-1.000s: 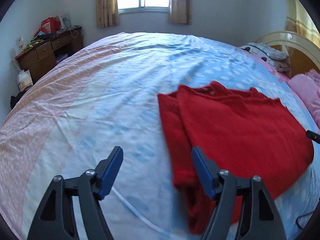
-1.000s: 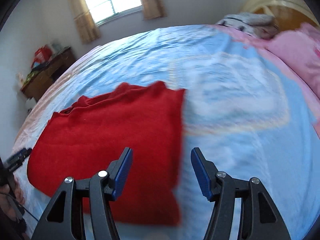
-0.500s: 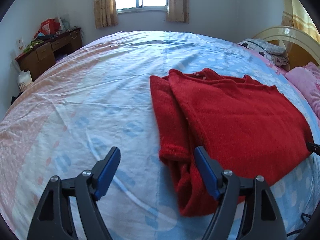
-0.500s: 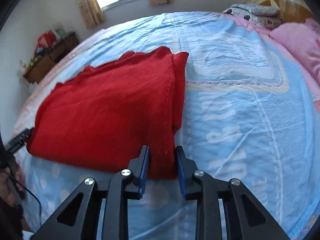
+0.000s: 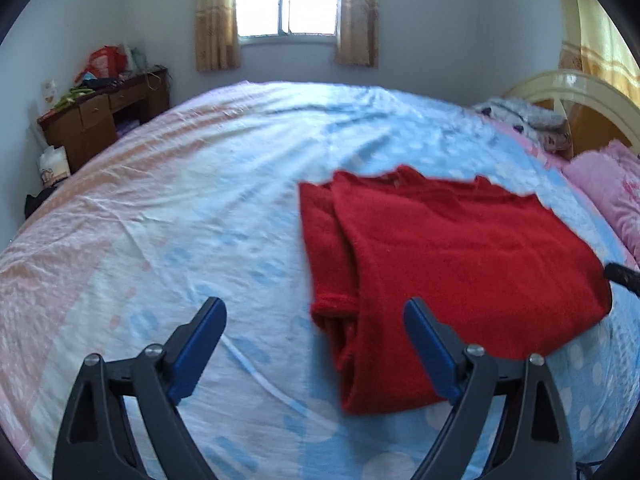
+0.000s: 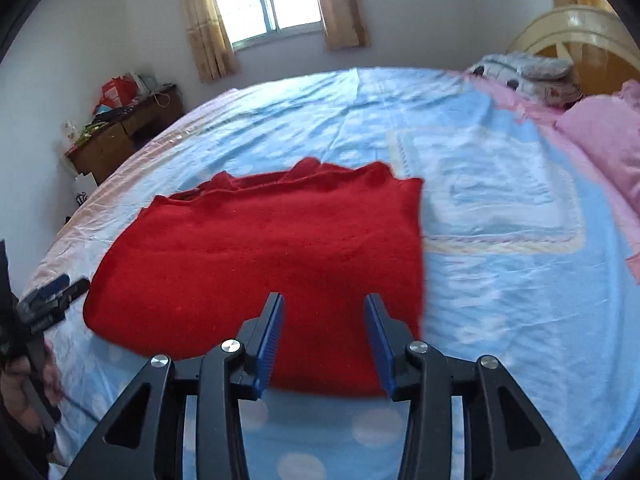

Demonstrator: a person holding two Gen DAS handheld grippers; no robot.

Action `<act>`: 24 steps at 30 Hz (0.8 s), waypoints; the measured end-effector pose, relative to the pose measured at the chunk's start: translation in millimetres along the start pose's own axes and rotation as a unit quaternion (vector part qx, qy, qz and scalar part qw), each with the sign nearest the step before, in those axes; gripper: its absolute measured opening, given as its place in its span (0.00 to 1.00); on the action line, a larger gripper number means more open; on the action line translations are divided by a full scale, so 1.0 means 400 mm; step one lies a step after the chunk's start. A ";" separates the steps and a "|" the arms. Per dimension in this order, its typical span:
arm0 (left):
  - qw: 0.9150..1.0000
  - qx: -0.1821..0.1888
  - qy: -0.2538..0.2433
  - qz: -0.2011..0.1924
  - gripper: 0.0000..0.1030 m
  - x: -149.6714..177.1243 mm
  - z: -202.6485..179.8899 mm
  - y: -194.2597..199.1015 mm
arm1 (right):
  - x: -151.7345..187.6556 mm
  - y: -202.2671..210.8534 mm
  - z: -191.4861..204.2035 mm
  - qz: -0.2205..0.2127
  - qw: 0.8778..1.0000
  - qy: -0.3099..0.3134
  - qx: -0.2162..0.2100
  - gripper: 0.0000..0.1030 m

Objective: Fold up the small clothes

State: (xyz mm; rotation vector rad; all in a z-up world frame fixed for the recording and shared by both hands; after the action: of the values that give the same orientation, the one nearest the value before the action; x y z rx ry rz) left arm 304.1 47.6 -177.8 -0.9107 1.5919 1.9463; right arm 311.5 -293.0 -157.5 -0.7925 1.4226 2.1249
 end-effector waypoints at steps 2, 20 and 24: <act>1.000 -0.012 -0.020 0.013 0.90 0.016 -0.018 -0.023 | 0.011 -0.044 -0.032 0.017 1.000 -0.022 0.013 0.41; 0.999 0.014 -0.023 0.043 1.00 0.046 0.001 -0.039 | 0.069 -0.043 0.007 0.010 0.998 0.019 0.050 0.43; 0.999 0.012 -0.024 0.037 1.00 0.044 0.022 -0.028 | 0.077 -0.039 0.067 0.011 0.998 0.048 0.039 0.50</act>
State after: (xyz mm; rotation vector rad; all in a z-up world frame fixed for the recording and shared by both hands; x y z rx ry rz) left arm 298.4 57.5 -197.3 -0.8000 1.6398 1.9794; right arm 293.7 -260.5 -180.9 -0.8619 1.5607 2.0587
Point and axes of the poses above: each gripper's, at about its wrist camera, not at the fingertips, and y roughly against the way its jaws point, z to its left, x to its underside, the point moved 4 cm from there along -y, roughly the way its jaws point, and after that the axes turned 14 degrees about -x, right-handed, at the moved point
